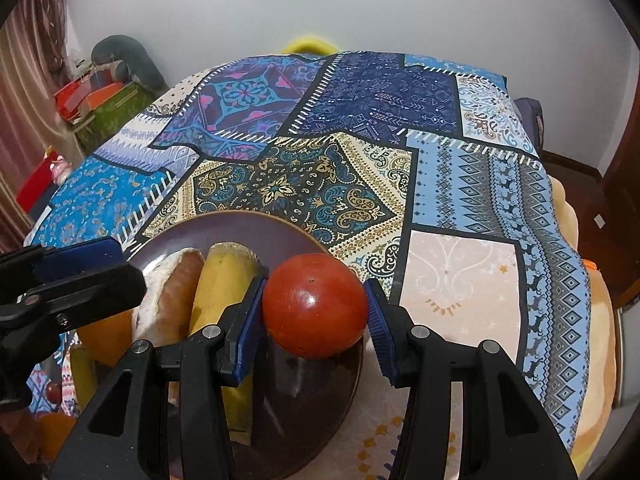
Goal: Organize fruits
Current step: 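Place the pomelo segment and tomato on the brown plate, opening both tools, then move both tools back toward the remaining oranges and corn, then grasp the large Dole orange with the left tool while the right tool grasps the yellow corn cob, then set the orange on the plate and open the left tool while the right tool carries the corn, then lower the corn cob onto the plate and open the right tool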
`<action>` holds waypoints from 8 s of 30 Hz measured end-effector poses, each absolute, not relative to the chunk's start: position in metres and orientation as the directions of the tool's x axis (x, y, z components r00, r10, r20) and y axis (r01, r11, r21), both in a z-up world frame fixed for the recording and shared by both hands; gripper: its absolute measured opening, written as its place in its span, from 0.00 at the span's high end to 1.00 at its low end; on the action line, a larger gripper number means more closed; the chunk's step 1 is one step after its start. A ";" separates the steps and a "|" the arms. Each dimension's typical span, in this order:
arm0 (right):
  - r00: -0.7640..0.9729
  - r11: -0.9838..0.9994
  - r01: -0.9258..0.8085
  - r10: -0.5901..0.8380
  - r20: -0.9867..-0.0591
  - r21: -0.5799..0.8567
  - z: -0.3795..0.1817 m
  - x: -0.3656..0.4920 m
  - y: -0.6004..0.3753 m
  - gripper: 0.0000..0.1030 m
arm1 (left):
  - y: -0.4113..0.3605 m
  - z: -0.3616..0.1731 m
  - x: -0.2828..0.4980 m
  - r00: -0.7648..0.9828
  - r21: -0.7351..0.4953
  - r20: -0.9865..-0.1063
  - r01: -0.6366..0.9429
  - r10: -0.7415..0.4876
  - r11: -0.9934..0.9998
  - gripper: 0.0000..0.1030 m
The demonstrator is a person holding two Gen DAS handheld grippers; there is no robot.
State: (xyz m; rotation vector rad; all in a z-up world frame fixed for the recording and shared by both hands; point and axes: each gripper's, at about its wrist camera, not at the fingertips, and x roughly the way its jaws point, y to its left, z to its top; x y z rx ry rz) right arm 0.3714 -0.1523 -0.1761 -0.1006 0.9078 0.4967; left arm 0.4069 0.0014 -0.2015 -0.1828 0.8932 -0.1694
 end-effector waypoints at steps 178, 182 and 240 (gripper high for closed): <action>0.577 0.859 -0.505 0.413 -0.704 0.089 -0.139 0.306 -0.171 0.67 | -0.012 -0.230 0.338 0.529 -0.172 -0.822 0.123 -0.211 0.977 0.50; 0.576 0.854 -0.515 0.409 -0.708 0.074 -0.142 0.311 -0.165 0.67 | -0.012 -0.232 0.341 0.530 -0.179 -0.818 0.136 -0.224 0.975 0.50; 0.462 0.887 -0.442 0.355 -0.813 0.136 -0.180 0.320 -0.232 0.57 | 0.039 -0.201 0.291 0.603 -0.082 -0.795 -0.004 -0.063 0.997 0.37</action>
